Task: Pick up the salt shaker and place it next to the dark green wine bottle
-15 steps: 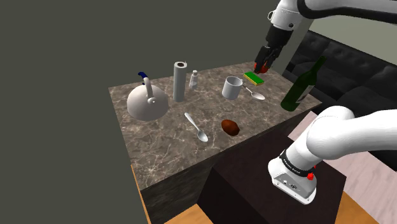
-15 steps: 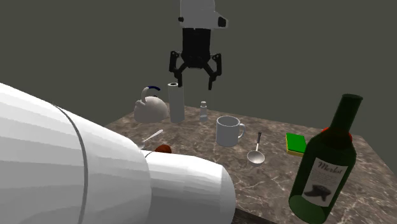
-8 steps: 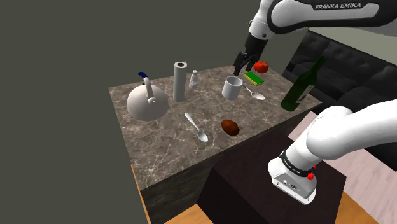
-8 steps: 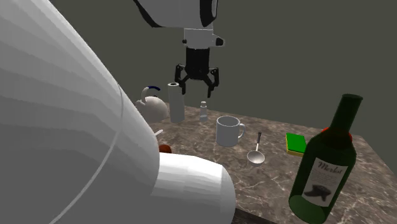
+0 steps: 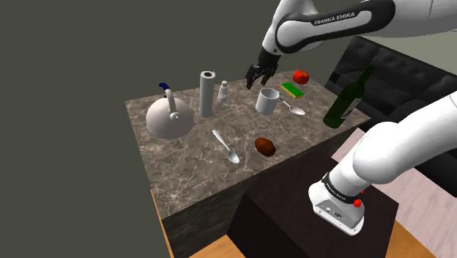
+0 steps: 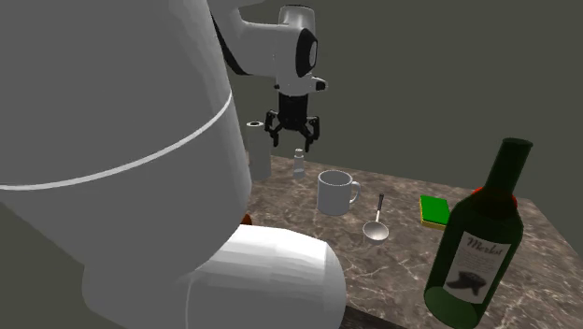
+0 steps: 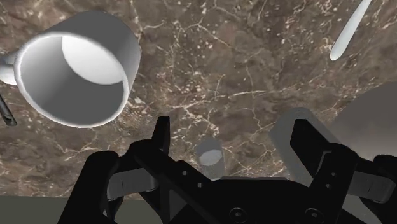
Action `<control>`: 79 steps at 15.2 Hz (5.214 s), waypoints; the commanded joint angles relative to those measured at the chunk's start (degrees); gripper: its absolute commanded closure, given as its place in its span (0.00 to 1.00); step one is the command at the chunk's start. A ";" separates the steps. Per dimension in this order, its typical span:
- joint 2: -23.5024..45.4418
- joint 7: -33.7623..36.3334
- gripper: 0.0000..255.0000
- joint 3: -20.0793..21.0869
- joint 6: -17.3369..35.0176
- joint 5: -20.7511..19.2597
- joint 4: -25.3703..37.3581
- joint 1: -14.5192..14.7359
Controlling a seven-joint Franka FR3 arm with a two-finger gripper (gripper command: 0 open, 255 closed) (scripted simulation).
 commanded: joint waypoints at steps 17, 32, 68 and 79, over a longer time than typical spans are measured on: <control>30.04 1.71 0.00 0.23 19.42 3.68 17.75 0.16; 32.37 1.48 1.00 0.40 21.41 4.00 18.09 0.18; 22.66 4.56 1.00 -0.34 0.44 1.33 29.45 0.38; 21.61 5.32 1.00 -0.43 -7.75 0.85 36.61 0.33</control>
